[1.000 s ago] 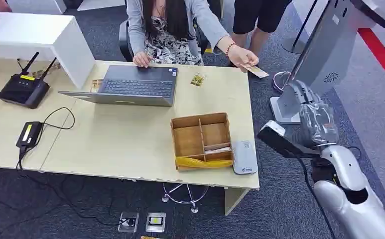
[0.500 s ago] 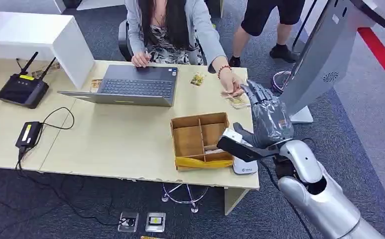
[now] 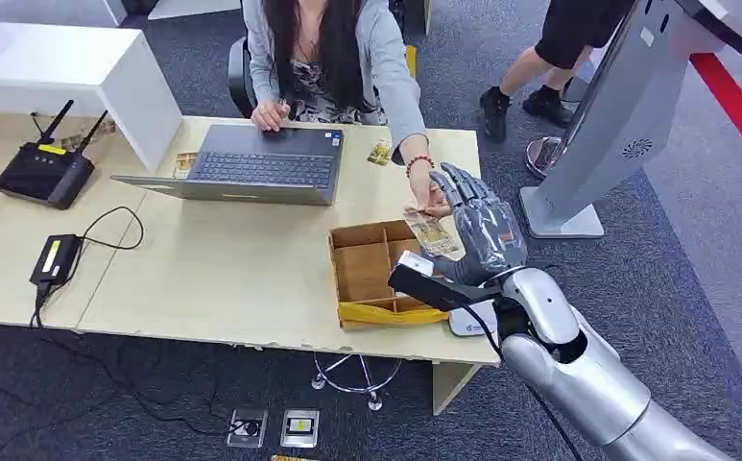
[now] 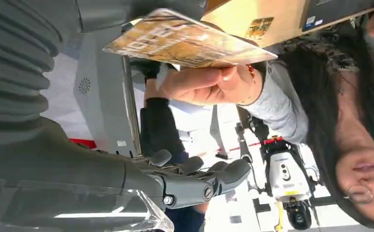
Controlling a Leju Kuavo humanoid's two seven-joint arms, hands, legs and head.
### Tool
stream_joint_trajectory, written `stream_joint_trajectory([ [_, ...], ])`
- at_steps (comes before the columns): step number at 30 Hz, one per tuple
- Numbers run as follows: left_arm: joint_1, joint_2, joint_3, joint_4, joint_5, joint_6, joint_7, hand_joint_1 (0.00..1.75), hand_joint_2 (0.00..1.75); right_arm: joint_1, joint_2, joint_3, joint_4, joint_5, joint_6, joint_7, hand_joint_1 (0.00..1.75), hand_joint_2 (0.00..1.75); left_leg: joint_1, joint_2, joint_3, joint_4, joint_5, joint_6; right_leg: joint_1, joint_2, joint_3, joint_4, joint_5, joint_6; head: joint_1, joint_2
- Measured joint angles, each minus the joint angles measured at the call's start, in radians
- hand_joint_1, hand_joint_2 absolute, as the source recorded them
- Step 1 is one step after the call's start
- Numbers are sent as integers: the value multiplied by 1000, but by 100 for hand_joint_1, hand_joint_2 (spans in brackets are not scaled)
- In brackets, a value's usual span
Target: Pass the card to the sensor for recognition and then transmit it.
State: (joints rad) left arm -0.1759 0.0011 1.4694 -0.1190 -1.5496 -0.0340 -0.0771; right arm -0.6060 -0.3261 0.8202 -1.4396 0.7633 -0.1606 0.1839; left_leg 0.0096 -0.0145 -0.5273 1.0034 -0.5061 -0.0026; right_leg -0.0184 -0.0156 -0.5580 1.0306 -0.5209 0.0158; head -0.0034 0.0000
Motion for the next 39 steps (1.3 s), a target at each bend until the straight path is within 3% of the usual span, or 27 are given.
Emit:
stream_joint_trajectory([
  [32,3,11,-1,0,-18,-25,-3,0,0,22,15,-22,37,29,8,35,175,175,0,1,1,0,0,0,0,3,0,0,0,0,0,0],
  [39,3,11,-1,0,-14,-24,-3,0,0,63,-10,-53,30,16,3,57,175,175,0,1,1,0,0,0,0,2,-1,0,0,0,0,0],
])
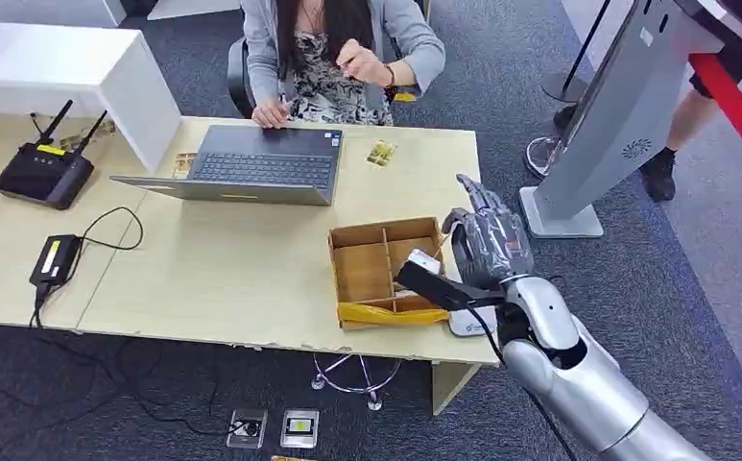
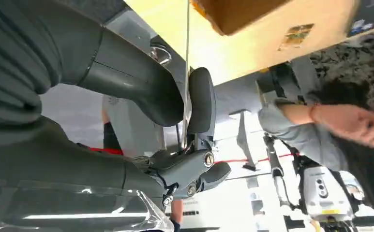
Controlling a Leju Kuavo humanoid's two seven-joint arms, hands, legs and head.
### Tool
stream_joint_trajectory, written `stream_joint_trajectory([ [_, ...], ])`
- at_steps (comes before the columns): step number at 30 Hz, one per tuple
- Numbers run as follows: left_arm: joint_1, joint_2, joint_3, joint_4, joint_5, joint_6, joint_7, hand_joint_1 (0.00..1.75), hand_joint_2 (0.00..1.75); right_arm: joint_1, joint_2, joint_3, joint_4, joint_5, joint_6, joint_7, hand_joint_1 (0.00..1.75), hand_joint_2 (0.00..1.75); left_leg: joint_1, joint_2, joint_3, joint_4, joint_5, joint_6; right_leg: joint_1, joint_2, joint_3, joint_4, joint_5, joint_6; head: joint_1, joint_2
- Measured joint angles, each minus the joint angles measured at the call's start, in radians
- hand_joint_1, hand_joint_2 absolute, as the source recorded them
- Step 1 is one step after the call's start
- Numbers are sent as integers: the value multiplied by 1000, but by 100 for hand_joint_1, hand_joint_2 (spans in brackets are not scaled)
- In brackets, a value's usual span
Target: Pass the card to the sensor for recognition and then transmit it.
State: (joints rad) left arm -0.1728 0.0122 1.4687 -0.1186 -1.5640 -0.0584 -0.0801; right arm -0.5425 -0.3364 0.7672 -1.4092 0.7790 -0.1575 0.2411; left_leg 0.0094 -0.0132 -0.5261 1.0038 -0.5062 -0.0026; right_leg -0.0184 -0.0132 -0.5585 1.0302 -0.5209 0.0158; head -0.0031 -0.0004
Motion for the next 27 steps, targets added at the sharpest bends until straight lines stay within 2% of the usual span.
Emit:
stream_joint_trajectory([
  [12,2,0,1,0,-2,0,7,0,0,81,-61,-51,21,-17,-15,-10,175,175,0,1,0,0,0,0,0,1,0,0,0,0,0,0],
  [27,2,0,1,0,-3,7,-4,0,0,103,-68,-50,84,-44,-26,-35,175,175,0,2,-1,0,0,0,0,2,0,0,0,0,0,0],
])
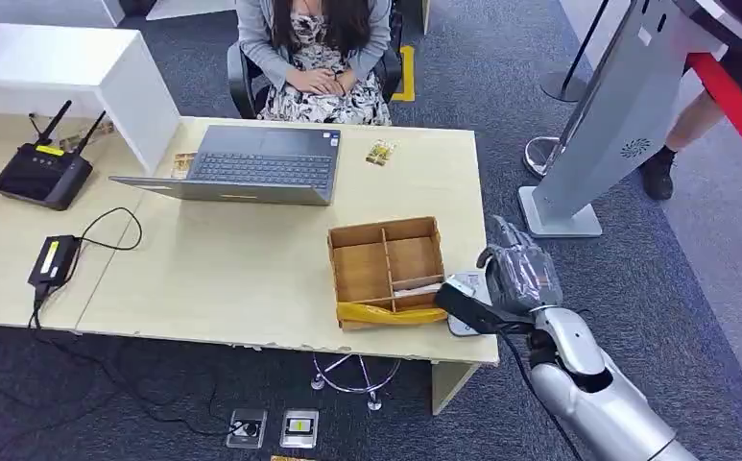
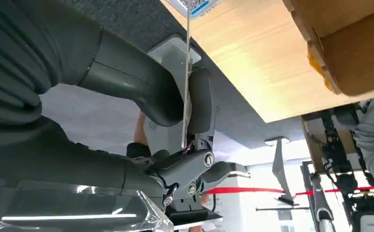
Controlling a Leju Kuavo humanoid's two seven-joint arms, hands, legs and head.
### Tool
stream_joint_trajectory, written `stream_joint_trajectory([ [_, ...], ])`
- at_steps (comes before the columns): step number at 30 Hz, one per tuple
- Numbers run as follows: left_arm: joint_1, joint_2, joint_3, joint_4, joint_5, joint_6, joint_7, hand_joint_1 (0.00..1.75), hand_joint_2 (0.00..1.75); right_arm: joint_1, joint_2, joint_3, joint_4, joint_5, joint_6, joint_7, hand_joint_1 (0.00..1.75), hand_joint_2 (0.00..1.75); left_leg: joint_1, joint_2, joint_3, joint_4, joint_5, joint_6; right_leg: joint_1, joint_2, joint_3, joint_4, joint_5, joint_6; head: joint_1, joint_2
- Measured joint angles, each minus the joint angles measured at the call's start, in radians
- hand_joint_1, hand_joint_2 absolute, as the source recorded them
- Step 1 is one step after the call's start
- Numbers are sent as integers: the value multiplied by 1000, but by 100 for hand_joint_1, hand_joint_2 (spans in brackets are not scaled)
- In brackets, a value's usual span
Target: Pass the card to the sensor for recognition and then transmit it.
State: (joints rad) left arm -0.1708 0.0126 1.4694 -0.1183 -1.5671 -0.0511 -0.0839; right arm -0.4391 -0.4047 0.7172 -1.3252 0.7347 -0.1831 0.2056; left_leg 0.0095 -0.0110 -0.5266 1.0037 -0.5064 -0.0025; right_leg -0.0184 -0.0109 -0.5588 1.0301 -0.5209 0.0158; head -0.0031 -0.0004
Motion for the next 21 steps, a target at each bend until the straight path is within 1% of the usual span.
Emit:
stream_joint_trajectory([
  [8,-1,-2,0,0,0,11,3,0,0,-17,26,20,126,-41,-26,-43,175,175,0,0,0,0,0,0,0,0,0,0,0,0,0,0],
  [13,-1,-4,0,0,0,18,3,0,0,-53,56,40,259,-87,-61,-82,175,175,0,0,0,0,0,0,0,0,0,0,0,0,0,0],
  [16,-1,-5,0,0,0,18,5,0,0,-73,70,45,319,-102,-73,-92,175,175,0,0,0,0,0,0,0,0,0,0,0,0,0,0],
  [21,-1,-8,0,0,2,21,17,0,0,-114,82,53,390,-113,-66,-93,175,175,0,0,1,0,0,0,0,0,0,0,0,0,0,0],
])
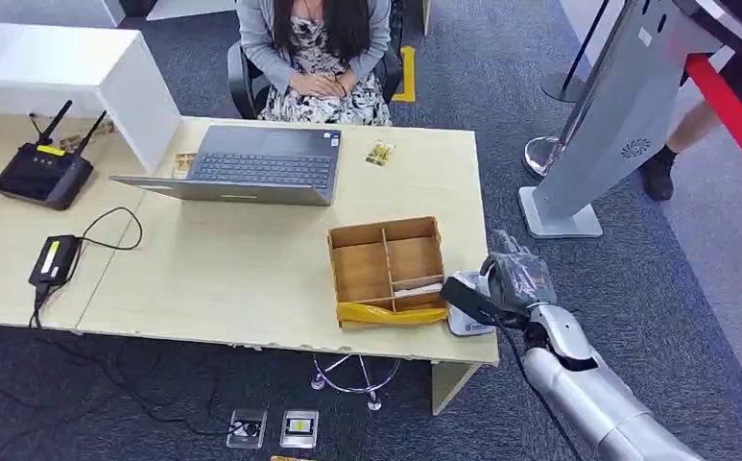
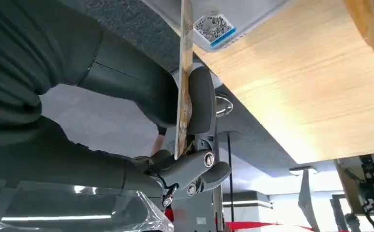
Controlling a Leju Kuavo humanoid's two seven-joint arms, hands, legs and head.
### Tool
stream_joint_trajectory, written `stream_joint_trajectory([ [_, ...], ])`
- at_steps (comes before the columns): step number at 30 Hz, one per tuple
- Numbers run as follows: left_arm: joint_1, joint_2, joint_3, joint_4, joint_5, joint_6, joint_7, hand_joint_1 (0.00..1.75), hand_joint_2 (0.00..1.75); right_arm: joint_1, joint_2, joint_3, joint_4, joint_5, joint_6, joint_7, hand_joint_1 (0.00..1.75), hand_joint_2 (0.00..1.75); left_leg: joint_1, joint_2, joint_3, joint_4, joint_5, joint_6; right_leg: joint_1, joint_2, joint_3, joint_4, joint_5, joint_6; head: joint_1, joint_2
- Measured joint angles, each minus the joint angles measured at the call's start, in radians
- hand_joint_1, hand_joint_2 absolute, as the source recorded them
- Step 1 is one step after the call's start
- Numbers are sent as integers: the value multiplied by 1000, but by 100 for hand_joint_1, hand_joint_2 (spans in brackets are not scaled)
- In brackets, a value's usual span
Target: Pass the card to the sensor for recognition and then transmit it.
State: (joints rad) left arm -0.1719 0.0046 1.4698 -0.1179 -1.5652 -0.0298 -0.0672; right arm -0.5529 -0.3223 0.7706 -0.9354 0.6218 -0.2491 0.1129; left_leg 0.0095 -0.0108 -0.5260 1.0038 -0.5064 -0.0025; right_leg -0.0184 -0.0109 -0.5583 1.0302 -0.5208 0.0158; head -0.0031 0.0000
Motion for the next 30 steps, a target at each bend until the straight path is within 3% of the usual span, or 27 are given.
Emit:
stream_joint_trajectory([
  [19,0,-8,0,0,36,-1,16,0,0,-62,37,2,111,32,29,-6,175,175,0,0,1,0,0,0,0,0,1,0,1,-1,0,0],
  [30,0,-9,1,1,25,-24,14,0,0,-142,56,-46,-45,154,155,54,175,175,0,0,0,0,0,0,0,0,0,0,2,0,0,0],
])
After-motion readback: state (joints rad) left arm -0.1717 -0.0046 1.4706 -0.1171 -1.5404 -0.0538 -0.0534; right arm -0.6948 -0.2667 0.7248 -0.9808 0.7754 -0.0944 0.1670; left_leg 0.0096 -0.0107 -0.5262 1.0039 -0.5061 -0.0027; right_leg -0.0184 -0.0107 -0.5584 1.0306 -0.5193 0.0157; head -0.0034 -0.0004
